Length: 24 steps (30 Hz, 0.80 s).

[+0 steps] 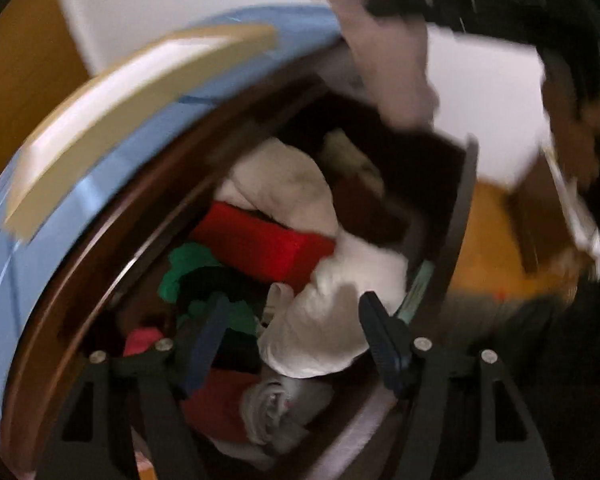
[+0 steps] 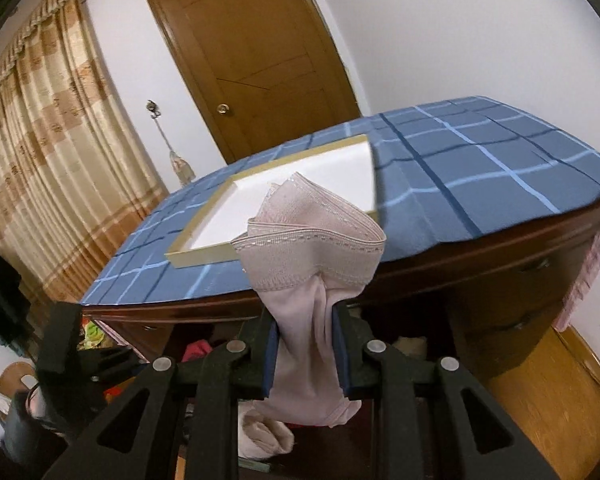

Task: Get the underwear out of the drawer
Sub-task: 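Lift pink underwear with right tool while left tool grasps white underwear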

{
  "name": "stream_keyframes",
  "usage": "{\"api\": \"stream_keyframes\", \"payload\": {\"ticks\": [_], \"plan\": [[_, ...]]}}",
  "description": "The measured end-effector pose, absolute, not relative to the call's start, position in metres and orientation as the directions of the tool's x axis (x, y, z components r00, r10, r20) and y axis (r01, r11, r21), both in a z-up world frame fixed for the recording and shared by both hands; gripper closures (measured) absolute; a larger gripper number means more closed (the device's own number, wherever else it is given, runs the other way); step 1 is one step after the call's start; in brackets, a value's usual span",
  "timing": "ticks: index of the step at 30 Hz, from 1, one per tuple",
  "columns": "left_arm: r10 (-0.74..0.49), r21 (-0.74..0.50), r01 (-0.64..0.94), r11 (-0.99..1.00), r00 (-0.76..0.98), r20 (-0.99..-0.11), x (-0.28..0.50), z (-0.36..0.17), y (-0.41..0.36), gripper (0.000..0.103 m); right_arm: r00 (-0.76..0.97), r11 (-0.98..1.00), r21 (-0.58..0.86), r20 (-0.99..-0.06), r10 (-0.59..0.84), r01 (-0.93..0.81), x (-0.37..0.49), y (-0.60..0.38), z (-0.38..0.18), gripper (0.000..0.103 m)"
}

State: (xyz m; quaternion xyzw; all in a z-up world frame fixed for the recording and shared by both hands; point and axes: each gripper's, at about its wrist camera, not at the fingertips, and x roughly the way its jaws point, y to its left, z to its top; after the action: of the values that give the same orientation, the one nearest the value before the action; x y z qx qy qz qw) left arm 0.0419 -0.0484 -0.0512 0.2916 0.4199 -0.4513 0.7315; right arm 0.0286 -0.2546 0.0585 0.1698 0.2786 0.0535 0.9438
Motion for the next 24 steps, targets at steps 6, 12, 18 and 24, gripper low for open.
{"api": "stream_keyframes", "payload": {"ticks": [6, 12, 18, 24], "plan": [[-0.431, -0.104, 0.975, 0.199, -0.008, -0.902, 0.048, -0.067, -0.058, 0.037, 0.835, 0.937, 0.348, -0.522, 0.172, 0.025, 0.028, -0.259, 0.055, 0.077], [-0.352, -0.176, 0.981, 0.087, -0.135, -0.926, 0.058, -0.096, -0.072, 0.036, 0.825, 0.936, 0.347, -0.545, 0.147, 0.063, 0.038, -0.262, 0.051, 0.077], [-0.314, -0.310, 0.944, 0.111, -0.262, -0.913, 0.070, -0.114, -0.084, 0.037, 0.816, 0.934, 0.340, -0.567, 0.111, 0.109, 0.044, -0.266, 0.050, 0.077], [-0.324, -0.268, 0.943, 0.197, -0.196, -0.926, 0.059, -0.107, -0.083, 0.063, 0.818, 0.922, 0.360, -0.567, 0.095, 0.142, 0.048, -0.275, 0.049, 0.077]]}}
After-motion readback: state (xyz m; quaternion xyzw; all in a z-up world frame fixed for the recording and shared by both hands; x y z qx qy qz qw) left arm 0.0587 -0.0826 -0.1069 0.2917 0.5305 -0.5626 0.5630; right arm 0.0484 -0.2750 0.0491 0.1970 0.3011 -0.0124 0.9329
